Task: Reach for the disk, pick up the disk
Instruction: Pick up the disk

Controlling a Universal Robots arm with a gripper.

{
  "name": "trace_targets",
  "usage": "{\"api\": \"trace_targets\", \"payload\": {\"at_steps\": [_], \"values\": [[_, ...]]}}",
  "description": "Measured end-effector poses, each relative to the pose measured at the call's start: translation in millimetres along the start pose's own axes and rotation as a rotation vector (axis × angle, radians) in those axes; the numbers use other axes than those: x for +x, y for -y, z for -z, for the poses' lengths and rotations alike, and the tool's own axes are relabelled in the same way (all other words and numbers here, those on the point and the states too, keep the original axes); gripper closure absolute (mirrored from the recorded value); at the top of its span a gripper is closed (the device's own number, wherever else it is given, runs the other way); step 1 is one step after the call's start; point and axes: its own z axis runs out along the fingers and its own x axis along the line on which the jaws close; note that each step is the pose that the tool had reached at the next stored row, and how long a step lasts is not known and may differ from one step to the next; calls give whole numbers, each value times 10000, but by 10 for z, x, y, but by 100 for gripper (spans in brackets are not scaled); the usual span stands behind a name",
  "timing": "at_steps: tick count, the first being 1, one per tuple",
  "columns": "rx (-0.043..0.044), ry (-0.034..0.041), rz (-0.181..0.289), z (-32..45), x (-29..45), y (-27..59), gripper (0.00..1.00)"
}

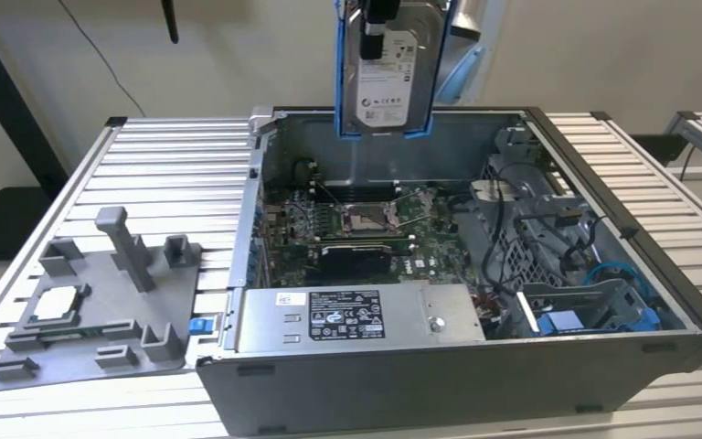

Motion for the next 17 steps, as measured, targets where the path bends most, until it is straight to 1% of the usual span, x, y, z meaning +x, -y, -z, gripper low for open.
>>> {"api": "trace_targets", "payload": {"at_steps": [6, 17], "values": [[-22, -2, -2, 9, 2, 29, 100], [-24, -13, -7, 10, 4, 62, 100]]}}
